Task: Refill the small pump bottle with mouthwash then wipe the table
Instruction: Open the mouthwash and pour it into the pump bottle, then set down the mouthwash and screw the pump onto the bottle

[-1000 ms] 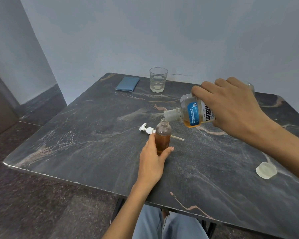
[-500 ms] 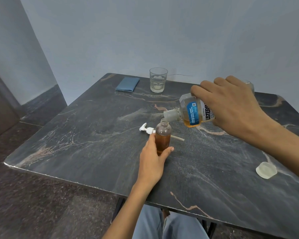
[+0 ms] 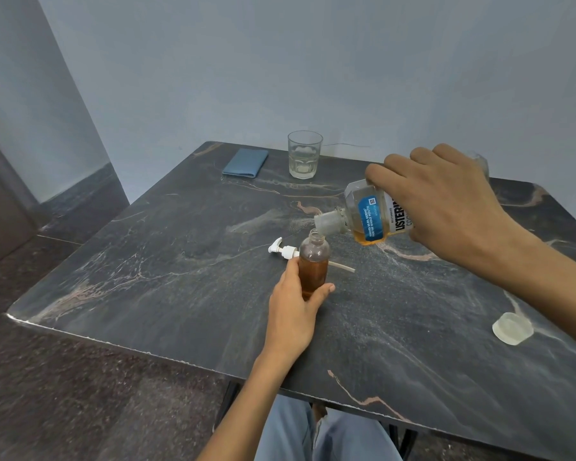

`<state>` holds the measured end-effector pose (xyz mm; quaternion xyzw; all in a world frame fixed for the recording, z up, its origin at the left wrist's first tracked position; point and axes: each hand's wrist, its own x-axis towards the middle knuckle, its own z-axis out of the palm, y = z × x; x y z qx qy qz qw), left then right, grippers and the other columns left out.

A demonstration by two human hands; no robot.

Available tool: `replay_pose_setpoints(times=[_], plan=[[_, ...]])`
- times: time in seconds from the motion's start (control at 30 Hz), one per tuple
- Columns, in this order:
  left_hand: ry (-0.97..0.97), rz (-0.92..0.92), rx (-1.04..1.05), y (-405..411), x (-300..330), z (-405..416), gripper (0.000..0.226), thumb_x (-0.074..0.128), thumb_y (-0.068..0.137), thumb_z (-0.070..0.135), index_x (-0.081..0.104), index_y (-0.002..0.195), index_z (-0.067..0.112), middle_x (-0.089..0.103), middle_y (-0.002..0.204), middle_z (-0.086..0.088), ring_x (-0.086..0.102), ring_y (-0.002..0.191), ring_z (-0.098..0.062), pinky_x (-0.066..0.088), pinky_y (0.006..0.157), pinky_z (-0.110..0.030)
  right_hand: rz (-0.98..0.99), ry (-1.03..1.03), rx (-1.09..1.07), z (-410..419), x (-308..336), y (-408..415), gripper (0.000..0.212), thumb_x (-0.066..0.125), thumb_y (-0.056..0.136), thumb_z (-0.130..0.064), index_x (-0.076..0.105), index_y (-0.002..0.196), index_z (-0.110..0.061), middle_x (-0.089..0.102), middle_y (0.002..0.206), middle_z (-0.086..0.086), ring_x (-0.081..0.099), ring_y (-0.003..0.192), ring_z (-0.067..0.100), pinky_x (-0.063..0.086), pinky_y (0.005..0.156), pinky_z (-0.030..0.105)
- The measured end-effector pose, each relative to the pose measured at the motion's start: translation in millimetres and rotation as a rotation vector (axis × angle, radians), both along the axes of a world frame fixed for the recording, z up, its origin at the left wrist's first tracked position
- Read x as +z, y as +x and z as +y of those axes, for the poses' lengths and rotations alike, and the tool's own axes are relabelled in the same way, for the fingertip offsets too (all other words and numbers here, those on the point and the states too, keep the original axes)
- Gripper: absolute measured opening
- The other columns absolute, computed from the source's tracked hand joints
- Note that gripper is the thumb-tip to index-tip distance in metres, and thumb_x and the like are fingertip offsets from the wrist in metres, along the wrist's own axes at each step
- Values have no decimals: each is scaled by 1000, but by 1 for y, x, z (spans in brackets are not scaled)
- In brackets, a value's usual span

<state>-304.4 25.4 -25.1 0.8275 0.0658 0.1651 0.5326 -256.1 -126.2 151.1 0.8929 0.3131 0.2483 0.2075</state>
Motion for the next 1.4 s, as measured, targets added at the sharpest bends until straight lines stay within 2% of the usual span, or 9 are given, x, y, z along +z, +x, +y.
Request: replay_pose_setpoints(times=[0.27,0.5,0.6,0.83,0.93,1.07,1.17,1.27,1.4], plan=[[-8,7,-4,0,0,0,43,67,83,35,44,119,29,57,113,11,54,99,-6,44,87,-25,31,-2,11,1,2,-1,66,78,65,-11,42,119,-20,56,109,7,28,79,18,20,70,29],[-4,17,0,0,0,0,46,67,83,36,44,122,28,56,112,12,55,99,-6,45,88,-26,-21,31,-3,-5,-11,6,69,80,52,-4,44,109,-20,56,90,2,37,71,19,24,65,30],[0,30,0,0,1,0,47,67,83,36,43,122,28,53,111,15,52,100,-4,43,89,-25,4,81,-40,-9,-23,6,71,85,50,-13,45,108,-22,55,90,-2,48,75,21,25,65,29],[12,22,10,-1,2,-1,48,67,82,36,46,123,20,60,110,4,57,98,-14,48,86,-31,82,260,-67,-15,-47,3,79,88,47,-26,46,113,-22,58,97,-3,52,81,20,36,68,33],[10,-1,22,-2,2,-1,47,69,82,34,48,120,17,61,104,3,58,92,-14,46,81,-27,148,499,-76,-24,-61,-1,73,85,44,-25,47,106,-23,55,84,-6,46,70,18,30,63,30],[0,-24,24,-1,1,0,37,69,82,32,50,111,20,58,88,11,53,77,-5,40,68,-18,416,1129,-55,-41,-86,-8,68,86,47,-25,40,97,-36,58,79,-15,58,69,7,45,57,28],[-4,-29,13,-1,1,0,33,69,81,31,49,106,23,58,85,11,53,75,-5,41,70,-23,496,1498,15,-55,-108,-14,69,90,49,-20,41,92,-40,60,86,-18,60,77,-8,47,59,9],[-3,-21,6,-1,1,0,34,69,81,32,46,106,26,61,93,5,57,83,-13,45,76,-29,426,1700,-15,-65,-126,-17,70,91,50,-19,44,98,-39,58,94,-22,57,83,-17,41,62,-1],[-2,-21,1,0,1,0,35,69,81,30,46,106,25,62,99,2,60,90,-16,48,81,-33,342,1775,-72,-74,-140,-16,72,90,52,-24,41,104,-38,55,99,-21,54,84,-20,40,62,-2]])
